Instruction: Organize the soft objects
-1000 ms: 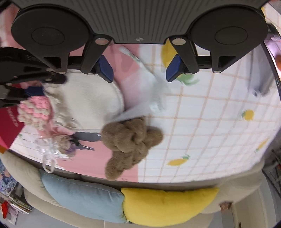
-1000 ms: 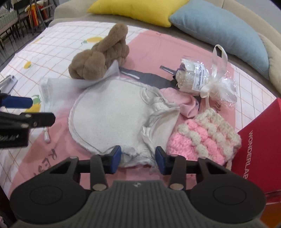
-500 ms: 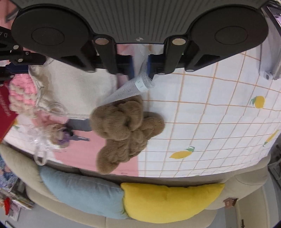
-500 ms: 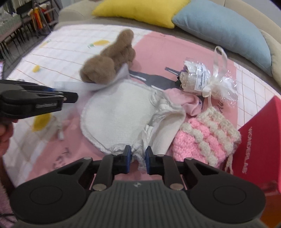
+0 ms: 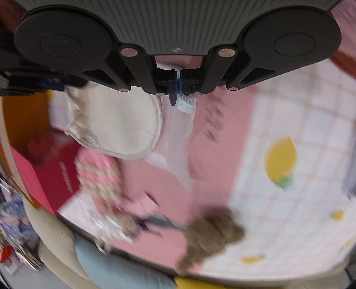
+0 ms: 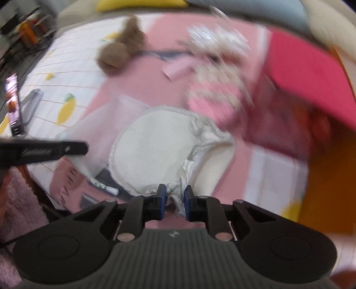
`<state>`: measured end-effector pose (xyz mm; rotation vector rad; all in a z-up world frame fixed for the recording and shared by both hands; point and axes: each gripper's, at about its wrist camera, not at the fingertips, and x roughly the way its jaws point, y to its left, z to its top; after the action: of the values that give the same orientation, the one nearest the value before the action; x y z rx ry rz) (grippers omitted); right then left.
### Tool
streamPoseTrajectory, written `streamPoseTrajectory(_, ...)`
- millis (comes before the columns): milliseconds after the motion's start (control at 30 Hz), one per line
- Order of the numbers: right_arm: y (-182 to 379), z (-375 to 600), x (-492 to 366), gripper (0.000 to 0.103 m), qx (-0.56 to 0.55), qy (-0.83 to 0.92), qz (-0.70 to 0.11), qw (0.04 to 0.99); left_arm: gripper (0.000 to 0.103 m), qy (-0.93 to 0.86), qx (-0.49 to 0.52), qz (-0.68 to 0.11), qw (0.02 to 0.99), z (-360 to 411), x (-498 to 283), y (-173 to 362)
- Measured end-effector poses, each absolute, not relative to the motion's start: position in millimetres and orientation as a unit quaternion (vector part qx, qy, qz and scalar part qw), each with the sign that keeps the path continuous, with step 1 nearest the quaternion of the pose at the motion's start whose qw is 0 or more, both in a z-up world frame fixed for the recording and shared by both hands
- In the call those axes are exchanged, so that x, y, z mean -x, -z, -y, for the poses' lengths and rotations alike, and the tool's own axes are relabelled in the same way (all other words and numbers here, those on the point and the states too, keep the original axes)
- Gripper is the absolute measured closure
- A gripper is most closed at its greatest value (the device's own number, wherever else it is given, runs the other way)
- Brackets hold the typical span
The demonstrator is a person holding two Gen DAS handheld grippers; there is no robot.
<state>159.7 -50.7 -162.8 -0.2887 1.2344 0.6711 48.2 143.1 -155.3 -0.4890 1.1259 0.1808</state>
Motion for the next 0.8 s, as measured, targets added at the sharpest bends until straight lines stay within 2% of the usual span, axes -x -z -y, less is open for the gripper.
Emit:
streamPoseTrajectory(200, 180.4, 91.1, -154.8, 0.086, 0.093, -0.256, -0.604, 0.749, 0.099, -0.052, 0.196, -0.563, 0.802, -117.9, -44.9, 158.9)
streamPoseTrajectory(267, 179.9, 91.8, -152.2, 0.081, 0.096, -0.26, -0.599, 0.751, 0.094, -0.054, 0.194, -0.568, 0.798, -118.4, -44.0, 159.6)
streamPoseTrajectory(300, 178.5, 91.2, -150.9, 0.078, 0.101, -0.261, -0.596, 0.752, 0.085, -0.054, 0.194, -0.569, 0.797, -119.0, -43.3, 158.9)
streamPoseTrajectory(333, 176.5, 91.0, -150.0, 0.076, 0.103, -0.264, -0.593, 0.754, 0.07, -0.055, 0.194, -0.568, 0.798, -120.0, -42.8, 157.7)
streamPoseTrajectory(367, 173.2, 90.9, -149.1, 0.069, 0.104, -0.269, -0.589, 0.755, 0.062, -0.058, 0.193, -0.566, 0.8, -121.2, -41.4, 155.2)
streamPoseTrajectory(400, 169.6, 91.5, -148.2, 0.062, 0.106, -0.276, -0.586, 0.755, 0.048, -0.062, 0.19, -0.562, 0.803, -122.5, -39.8, 152.0)
streamPoseTrajectory(433, 164.7, 91.9, -147.8, 0.051, 0.109, -0.28, -0.581, 0.757, 0.038, -0.066, 0.186, -0.557, 0.806, -123.9, -38.7, 148.5)
streamPoseTrajectory(500, 157.1, 93.7, -146.7, 0.048, 0.12, -0.289, -0.565, 0.763, 0.03, -0.068, 0.172, -0.541, 0.821, -126.0, -36.3, 139.9)
streamPoseTrajectory(533, 152.5, 94.8, -145.1, 0.042, 0.129, -0.297, -0.553, 0.767, 0.025, -0.065, 0.16, -0.532, 0.829, -126.3, -37.1, 136.6)
streamPoseTrajectory(567, 147.9, 96.1, -143.9, 0.031, 0.136, -0.305, -0.54, 0.773, 0.023, -0.061, 0.141, -0.521, 0.839, -125.3, -38.1, 133.2)
streamPoseTrajectory(633, 141.7, 97.3, -144.0, 0.018, 0.147, -0.324, -0.507, 0.785, 0.02, -0.057, 0.086, -0.506, 0.856, -119.3, -42.9, 127.5)
streamPoseTrajectory(733, 142.2, 92.5, -148.7, 0.006, 0.163, -0.342, -0.475, 0.794, 0.016, -0.037, -0.01, -0.482, 0.875, -105.9, -50.3, 125.1)
streamPoseTrajectory(800, 150.7, 84.3, -152.9, 0.005, 0.181, -0.357, -0.47, 0.786, 0.014, -0.014, -0.046, -0.472, 0.88, -101.3, -54.0, 128.5)
